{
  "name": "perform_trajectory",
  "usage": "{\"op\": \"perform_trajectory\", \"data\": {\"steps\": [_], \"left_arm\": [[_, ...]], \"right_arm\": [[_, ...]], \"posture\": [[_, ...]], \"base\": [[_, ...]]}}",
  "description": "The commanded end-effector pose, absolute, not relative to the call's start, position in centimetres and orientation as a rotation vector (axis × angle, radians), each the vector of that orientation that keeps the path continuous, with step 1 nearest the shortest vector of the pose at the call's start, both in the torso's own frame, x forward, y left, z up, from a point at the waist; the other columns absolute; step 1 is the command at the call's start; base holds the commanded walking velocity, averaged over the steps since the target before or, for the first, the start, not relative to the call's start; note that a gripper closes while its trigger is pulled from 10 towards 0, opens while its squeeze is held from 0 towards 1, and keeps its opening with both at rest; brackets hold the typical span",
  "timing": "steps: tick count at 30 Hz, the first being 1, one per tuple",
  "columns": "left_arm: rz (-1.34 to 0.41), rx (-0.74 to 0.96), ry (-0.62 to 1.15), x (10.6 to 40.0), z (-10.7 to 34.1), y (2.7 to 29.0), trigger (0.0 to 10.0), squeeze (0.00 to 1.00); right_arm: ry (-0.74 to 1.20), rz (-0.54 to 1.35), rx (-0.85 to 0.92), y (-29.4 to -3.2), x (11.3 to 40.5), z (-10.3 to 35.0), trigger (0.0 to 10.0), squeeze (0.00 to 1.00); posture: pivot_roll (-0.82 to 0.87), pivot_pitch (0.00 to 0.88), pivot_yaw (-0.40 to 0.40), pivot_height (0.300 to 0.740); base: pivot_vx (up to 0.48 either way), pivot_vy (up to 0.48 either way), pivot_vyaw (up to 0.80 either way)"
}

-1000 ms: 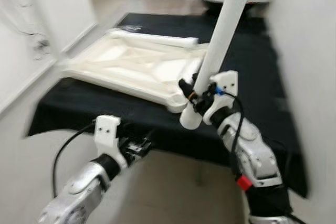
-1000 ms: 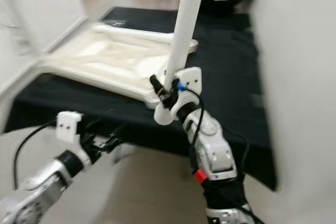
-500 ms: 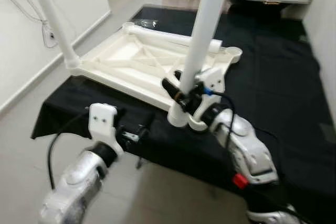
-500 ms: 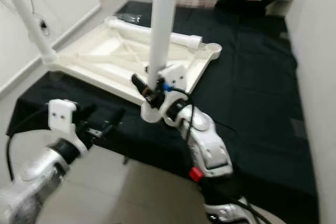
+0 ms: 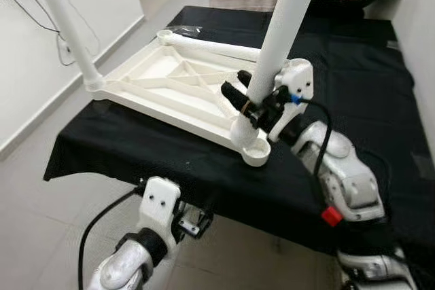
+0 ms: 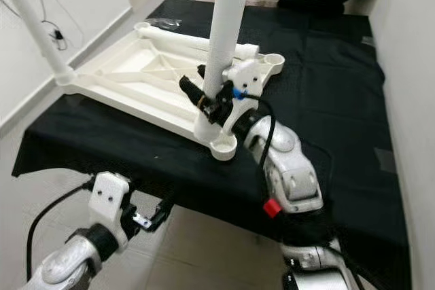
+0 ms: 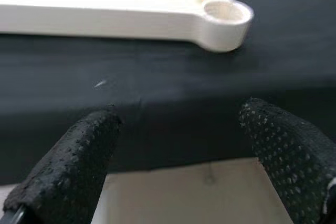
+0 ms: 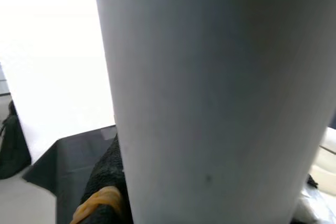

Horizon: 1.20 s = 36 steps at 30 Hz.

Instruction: Building children table

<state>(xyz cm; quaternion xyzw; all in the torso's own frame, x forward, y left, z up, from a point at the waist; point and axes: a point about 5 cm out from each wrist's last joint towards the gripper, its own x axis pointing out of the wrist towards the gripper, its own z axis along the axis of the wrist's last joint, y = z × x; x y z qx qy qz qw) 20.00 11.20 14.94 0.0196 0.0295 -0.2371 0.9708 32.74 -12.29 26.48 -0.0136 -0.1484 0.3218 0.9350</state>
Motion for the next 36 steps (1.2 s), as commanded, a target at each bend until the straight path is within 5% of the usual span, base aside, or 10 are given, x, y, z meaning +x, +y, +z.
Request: {"op": "perform_trajectory", "data": {"steps": [1, 18, 26, 36], "left_arm": [[-0.458, 0.088, 0.048, 19.7, 15.1, 11.7, 10.0, 0.00], [-0.457, 0.083, -0.023, 19.7, 16.0, 13.3, 10.0, 0.00], [-0.504, 0.055, -0.059, 19.0, 16.4, 13.3, 10.0, 0.00], [-0.533, 0.058, -0.071, 18.2, 16.6, 13.0, 10.0, 0.00]], "right_arm": [[-0.307, 0.676, -0.024, -11.8, 32.8, 26.5, 10.0, 0.00], [-0.395, 0.518, -0.084, -15.9, 37.9, 31.5, 10.0, 0.00], [-0.356, 1.036, -0.163, -18.3, 36.0, 32.4, 10.0, 0.00], [-0.138, 1.158, -0.297, -22.5, 35.8, 31.5, 10.0, 0.00]], "posture": [[0.04, 0.230, 0.030, 0.740], [0.05, 0.320, 0.061, 0.740], [0.06, 0.336, 0.065, 0.740], [0.08, 0.353, 0.071, 0.740]], "base": [[0.000, 0.480, 0.00], [0.000, 0.000, 0.00], [0.000, 0.000, 0.00], [0.000, 0.000, 0.00]]}}
